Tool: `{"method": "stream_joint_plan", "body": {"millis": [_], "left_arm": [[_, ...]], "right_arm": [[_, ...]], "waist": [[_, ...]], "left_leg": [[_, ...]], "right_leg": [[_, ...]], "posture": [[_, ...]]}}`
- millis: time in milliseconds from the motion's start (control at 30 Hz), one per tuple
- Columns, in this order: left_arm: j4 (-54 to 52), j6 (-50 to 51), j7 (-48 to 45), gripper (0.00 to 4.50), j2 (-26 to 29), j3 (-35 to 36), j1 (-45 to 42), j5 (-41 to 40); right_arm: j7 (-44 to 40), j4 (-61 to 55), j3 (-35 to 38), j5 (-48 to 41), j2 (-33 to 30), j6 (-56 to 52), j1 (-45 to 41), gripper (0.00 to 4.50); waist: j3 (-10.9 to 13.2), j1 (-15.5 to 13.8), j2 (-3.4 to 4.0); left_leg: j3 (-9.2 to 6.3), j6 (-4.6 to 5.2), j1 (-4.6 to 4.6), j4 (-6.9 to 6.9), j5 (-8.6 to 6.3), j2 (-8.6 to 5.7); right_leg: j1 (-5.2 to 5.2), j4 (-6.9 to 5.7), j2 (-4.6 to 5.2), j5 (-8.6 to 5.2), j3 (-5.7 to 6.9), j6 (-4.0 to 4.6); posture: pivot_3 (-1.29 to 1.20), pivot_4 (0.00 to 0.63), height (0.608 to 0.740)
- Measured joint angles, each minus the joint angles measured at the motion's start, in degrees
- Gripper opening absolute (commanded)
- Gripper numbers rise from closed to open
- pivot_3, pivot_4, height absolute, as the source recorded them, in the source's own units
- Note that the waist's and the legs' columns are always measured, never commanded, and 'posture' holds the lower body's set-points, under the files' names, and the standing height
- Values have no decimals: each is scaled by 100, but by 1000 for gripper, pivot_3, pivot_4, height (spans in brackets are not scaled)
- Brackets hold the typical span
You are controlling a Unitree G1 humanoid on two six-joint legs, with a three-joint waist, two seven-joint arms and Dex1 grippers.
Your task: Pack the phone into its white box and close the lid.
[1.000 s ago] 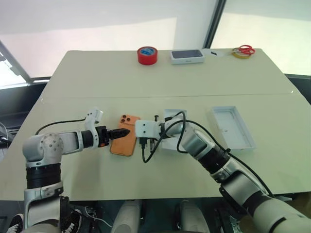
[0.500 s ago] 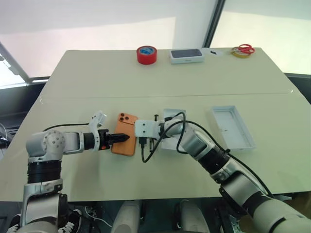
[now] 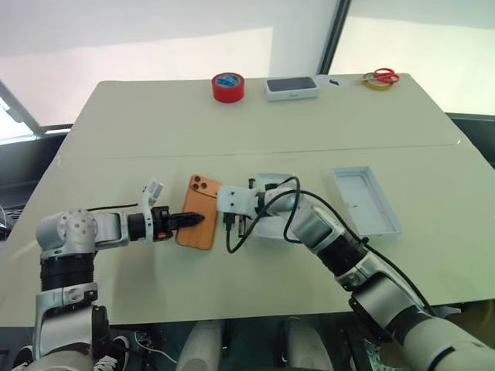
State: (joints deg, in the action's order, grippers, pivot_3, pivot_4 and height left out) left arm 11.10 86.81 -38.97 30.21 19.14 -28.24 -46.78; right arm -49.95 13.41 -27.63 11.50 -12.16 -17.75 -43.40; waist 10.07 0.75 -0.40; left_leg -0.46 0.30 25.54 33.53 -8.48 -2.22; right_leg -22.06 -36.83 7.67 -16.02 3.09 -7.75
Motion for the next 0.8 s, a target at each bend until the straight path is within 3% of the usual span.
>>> {"method": "stream_joint_plan", "body": {"millis": [33,133,267,500,800], "left_arm": [[4,-25,-32,40,-27,49,51,-20],[53,-17,94,0,-301,345,34,-41],[8,-152,331,0,-612,567,38,-97],[-125,-144,523,0,-808,766,4,-255],[-483,-491,560,0,-880,635,12,-262]], "right_arm": [[-11,-111,249,-266,67,-19,12,0],[-311,-523,965,-1212,179,-298,-1,866],[-1056,-1482,1226,-1912,-536,-522,371,2874],[-2051,-2567,973,-1645,-2718,255,2038,2874],[-1680,-2551,950,-1323,-2779,832,2276,2874]], "waist": [[1,1,-1],[5,-30,-7],[9,-55,-26],[12,-100,-29],[20,-139,-40]], "left_leg": [[0,-1,4,0,0,0],[-1,-1,7,1,1,0],[-1,0,19,3,0,-1],[9,2,80,6,1,7],[10,10,86,33,-4,18]], "right_leg": [[-4,0,0,0,0,0],[-2,1,2,1,1,-1],[-4,18,3,2,3,-1],[-26,41,-1,6,5,3],[-34,70,-2,10,11,25]], "posture": [[0,150,740],[0,150,740],[0,150,740],[0,150,740],[0,150,740]]}}
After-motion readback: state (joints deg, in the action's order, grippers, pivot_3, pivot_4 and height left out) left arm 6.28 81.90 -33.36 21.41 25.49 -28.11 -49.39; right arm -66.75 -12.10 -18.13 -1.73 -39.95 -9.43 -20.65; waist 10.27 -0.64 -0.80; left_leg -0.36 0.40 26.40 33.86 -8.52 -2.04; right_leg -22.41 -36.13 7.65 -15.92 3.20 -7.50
